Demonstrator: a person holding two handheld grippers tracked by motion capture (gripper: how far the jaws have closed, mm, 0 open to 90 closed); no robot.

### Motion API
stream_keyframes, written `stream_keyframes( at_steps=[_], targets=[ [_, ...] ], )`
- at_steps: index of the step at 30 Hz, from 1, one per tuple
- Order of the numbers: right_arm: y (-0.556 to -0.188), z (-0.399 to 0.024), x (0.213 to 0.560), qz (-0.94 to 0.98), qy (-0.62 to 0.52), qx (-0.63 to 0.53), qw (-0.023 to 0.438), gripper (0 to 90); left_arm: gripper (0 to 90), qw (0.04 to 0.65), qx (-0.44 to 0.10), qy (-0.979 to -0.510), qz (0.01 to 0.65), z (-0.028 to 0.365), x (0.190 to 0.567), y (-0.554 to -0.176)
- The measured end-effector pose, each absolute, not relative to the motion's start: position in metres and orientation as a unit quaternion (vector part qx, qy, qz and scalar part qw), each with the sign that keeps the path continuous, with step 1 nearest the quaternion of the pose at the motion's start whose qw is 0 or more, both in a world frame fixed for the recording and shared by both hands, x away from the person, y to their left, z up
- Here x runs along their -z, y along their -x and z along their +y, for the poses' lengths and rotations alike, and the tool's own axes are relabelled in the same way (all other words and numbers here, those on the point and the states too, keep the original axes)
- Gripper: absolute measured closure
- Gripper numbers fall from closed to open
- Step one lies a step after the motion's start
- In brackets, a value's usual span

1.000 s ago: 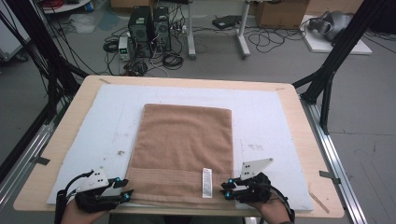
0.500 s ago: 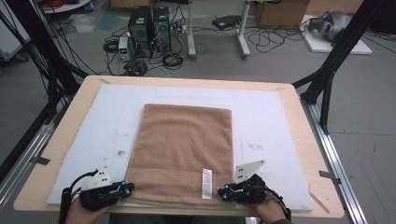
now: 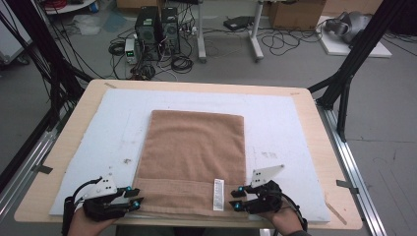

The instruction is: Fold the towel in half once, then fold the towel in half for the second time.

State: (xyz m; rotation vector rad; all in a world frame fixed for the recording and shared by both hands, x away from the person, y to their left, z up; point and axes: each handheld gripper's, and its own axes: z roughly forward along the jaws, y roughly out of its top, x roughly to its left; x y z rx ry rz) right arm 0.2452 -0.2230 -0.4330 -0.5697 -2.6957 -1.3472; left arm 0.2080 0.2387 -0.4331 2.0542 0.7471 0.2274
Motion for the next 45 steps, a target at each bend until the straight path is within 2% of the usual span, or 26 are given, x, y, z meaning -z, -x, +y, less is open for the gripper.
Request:
stream_keyframes(
  at_steps=[2, 11, 16, 20, 24, 26, 33, 38, 45],
  targets=[
    [-0.25, -0.224, 0.43, -0.877, 0.195, 0.438, 0.026, 54.5, 58.0, 0.46, -0.091, -0.829, 0.307, 0.238, 0.431, -0.215],
    [-0.284, -0.222, 0.425, -0.864, 0.222, 0.452, -0.006, 35.3, 42.4, 0.478, -0.094, -0.813, 0.318, 0.233, 0.423, -0.247],
    [-0.3, -0.221, 0.413, -0.861, 0.228, 0.453, -0.03, 30.0, 33.5, 0.482, -0.101, -0.809, 0.32, 0.23, 0.418, -0.258],
    [-0.311, -0.218, 0.406, -0.861, 0.233, 0.45, -0.037, 27.7, 30.0, 0.477, -0.115, -0.808, 0.325, 0.229, 0.414, -0.268],
    [-0.318, -0.216, 0.401, -0.861, 0.237, 0.447, -0.054, 26.6, 29.1, 0.479, -0.117, -0.804, 0.331, 0.229, 0.412, -0.275],
    [-0.32, -0.215, 0.4, -0.861, 0.241, 0.442, -0.065, 26.6, 32.1, 0.482, -0.111, -0.805, 0.328, 0.227, 0.41, -0.278],
    [-0.324, -0.215, 0.399, -0.863, 0.242, 0.438, -0.067, 26.7, 31.5, 0.481, -0.119, -0.807, 0.322, 0.223, 0.406, -0.281],
    [-0.327, -0.215, 0.402, -0.866, 0.242, 0.433, -0.067, 27.0, 35.5, 0.478, -0.11, -0.811, 0.319, 0.223, 0.408, -0.285],
    [-0.344, -0.222, 0.405, -0.862, 0.262, 0.427, -0.08, 27.0, 35.4, 0.462, -0.117, -0.811, 0.34, 0.223, 0.409, -0.306]
  ],
)
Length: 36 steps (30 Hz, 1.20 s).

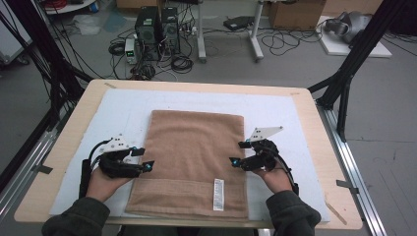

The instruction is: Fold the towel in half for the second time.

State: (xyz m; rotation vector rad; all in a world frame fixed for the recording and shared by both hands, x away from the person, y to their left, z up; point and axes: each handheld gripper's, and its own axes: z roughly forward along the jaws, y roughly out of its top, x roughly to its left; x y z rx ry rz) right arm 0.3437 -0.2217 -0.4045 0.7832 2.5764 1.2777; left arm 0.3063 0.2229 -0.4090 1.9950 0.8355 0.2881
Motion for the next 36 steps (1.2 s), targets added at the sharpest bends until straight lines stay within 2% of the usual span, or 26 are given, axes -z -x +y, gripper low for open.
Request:
stream_keyframes(
  at_steps=[8, 16, 22, 30, 36],
  targets=[
    [-0.378, -0.222, 0.385, 0.865, -0.269, -0.414, 0.09, 27.0, 35.4, 0.458, -0.141, -0.8, 0.361, 0.226, 0.388, -0.346],
    [-0.407, -0.227, 0.374, 0.855, -0.294, -0.415, 0.102, 27.1, 38.3, 0.467, -0.15, -0.774, 0.4, 0.237, 0.387, -0.373],
    [-0.424, -0.225, 0.393, 0.857, -0.317, -0.393, 0.106, 27.1, 38.3, 0.443, -0.16, -0.77, 0.43, 0.24, 0.404, -0.391],
    [-0.441, -0.222, 0.419, 0.85, -0.351, -0.374, 0.122, 29.7, 43.7, 0.436, -0.15, -0.768, 0.445, 0.23, 0.43, -0.41],
    [-0.448, -0.224, 0.435, 0.856, -0.368, -0.345, 0.115, 30.1, 44.2, 0.412, -0.157, -0.761, 0.475, 0.23, 0.443, -0.418]
  ],
)
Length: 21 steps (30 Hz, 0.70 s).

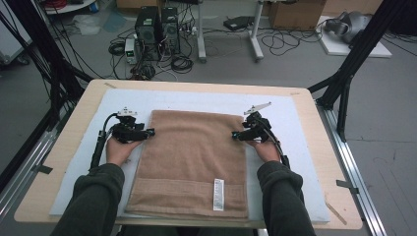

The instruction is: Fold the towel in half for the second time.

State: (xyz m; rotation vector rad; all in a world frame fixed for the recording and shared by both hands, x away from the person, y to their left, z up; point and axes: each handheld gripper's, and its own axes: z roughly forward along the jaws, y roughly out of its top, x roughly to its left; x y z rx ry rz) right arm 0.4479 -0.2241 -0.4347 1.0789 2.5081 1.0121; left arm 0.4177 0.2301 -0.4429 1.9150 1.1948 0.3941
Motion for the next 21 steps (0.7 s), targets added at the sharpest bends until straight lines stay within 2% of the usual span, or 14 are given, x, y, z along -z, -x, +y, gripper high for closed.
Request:
stream_keyframes(
  at_steps=[7, 8, 10, 11, 15, 18, 21],
  targets=[
    [-0.453, -0.232, 0.442, 0.845, -0.389, -0.354, 0.1, 32.8, 45.8, 0.396, -0.163, -0.772, 0.47, 0.226, 0.447, -0.418],
    [-0.452, -0.23, 0.441, 0.846, -0.388, -0.351, 0.104, 35.2, 47.1, 0.391, -0.168, -0.775, 0.467, 0.225, 0.447, -0.417],
    [-0.449, -0.224, 0.439, 0.853, -0.378, -0.347, 0.096, 50.2, 51.1, 0.385, -0.17, -0.782, 0.46, 0.222, 0.446, -0.416],
    [-0.449, -0.222, 0.439, 0.855, -0.37, -0.354, 0.089, 54.8, 54.9, 0.386, -0.166, -0.783, 0.458, 0.222, 0.446, -0.416],
    [-0.449, -0.226, 0.442, 0.843, -0.38, -0.372, 0.074, 61.5, 61.7, 0.4, -0.143, -0.769, 0.477, 0.226, 0.446, -0.418],
    [-0.449, -0.224, 0.442, 0.847, -0.367, -0.38, 0.05, 78.7, 68.6, 0.407, -0.134, -0.765, 0.48, 0.227, 0.447, -0.418],
    [-0.45, -0.223, 0.443, 0.847, -0.365, -0.384, 0.041, 79.4, 78.0, 0.415, -0.118, -0.763, 0.482, 0.226, 0.447, -0.418]
  ],
)
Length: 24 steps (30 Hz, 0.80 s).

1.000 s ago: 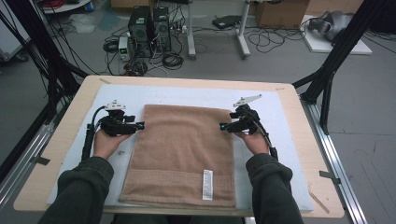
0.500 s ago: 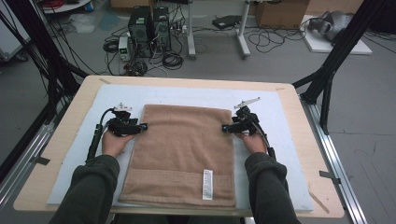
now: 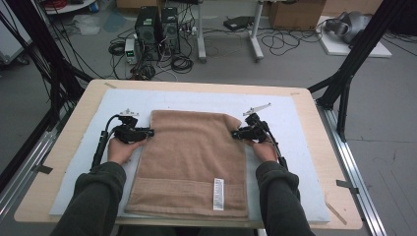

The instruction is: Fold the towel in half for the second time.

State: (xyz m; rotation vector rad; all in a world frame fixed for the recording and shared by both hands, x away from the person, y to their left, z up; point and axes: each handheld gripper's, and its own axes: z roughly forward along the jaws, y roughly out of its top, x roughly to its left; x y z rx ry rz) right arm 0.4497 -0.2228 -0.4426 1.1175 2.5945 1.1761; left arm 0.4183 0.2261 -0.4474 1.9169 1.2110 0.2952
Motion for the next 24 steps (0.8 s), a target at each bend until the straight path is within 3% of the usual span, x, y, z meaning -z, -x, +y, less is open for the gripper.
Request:
stream_keyframes(
  at_steps=[13, 24],
  targets=[
    [-0.443, -0.229, 0.415, 0.844, -0.345, -0.405, 0.065, 81.6, 83.8, 0.46, -0.123, -0.748, 0.462, 0.237, 0.426, -0.41],
    [-0.41, -0.235, 0.373, 0.844, -0.306, -0.437, 0.052, 81.4, 83.8, 0.494, -0.142, -0.756, 0.404, 0.247, 0.39, -0.364]
  ],
)
